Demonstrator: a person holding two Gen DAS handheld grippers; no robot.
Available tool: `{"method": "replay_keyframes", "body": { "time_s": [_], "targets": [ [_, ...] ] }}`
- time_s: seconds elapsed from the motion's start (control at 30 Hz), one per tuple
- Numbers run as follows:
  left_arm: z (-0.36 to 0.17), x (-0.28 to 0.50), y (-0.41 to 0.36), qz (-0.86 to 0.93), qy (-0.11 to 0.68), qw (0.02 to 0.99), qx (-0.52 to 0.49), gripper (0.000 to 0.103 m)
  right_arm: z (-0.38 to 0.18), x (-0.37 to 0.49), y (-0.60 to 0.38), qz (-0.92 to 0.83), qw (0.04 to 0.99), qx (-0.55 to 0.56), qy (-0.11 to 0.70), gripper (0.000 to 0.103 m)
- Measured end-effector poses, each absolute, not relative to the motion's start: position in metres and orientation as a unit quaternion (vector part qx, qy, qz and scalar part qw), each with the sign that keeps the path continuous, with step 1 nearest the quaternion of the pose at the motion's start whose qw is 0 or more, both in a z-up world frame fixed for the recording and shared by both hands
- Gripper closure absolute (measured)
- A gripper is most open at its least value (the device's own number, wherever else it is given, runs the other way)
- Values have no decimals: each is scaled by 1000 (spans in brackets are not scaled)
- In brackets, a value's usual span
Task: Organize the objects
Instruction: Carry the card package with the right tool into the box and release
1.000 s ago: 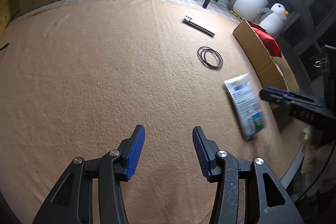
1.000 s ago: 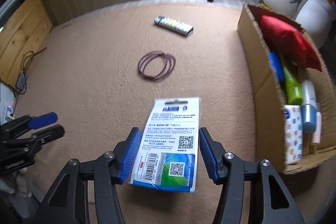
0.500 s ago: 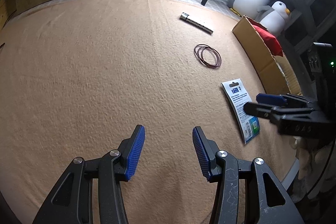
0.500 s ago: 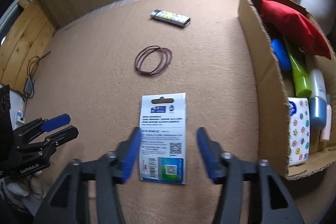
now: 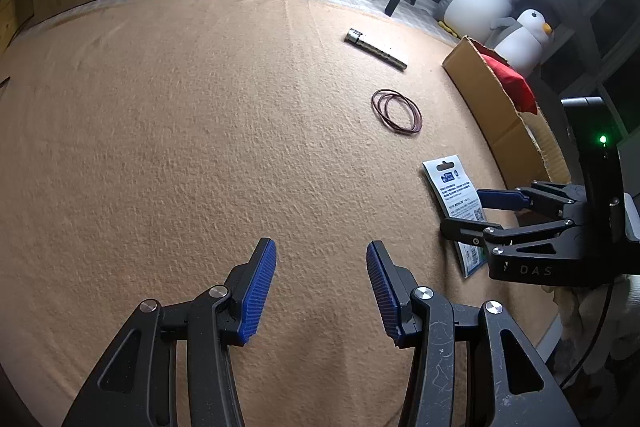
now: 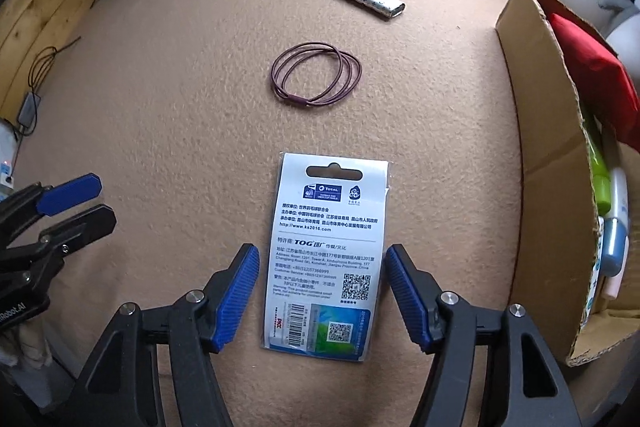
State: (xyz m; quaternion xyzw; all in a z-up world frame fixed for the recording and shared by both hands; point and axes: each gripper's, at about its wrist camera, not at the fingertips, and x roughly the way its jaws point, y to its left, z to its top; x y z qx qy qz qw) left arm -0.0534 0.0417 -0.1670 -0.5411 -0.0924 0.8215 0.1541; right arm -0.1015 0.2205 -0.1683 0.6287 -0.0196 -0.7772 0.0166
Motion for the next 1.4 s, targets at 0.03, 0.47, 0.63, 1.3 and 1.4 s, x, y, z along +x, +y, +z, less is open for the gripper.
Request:
{"method": "replay_keyframes", "body": {
  "time_s": [0.03,0.47,0.63,1.3,1.4],
  "targets": [
    [-167,-53,42,821,-93,154,-541,52,-168,-101,220,-777,19,629,-13,42],
    [-166,-55,51,821,-88,159,-541,52,-138,-79,241,-804,19,593,-40,51],
    [-165,-56,60,820,-81,162,-543,52,-114,-69,264,-821,5,567,-63,51],
    [-160,-59,104,819,-57,169,-545,52,-84,-61,402,-845,-110,513,-105,43],
    [-160,-60,107,820,-53,168,-544,52,-83,-57,406,-848,-107,506,-116,42]
  ]
}}
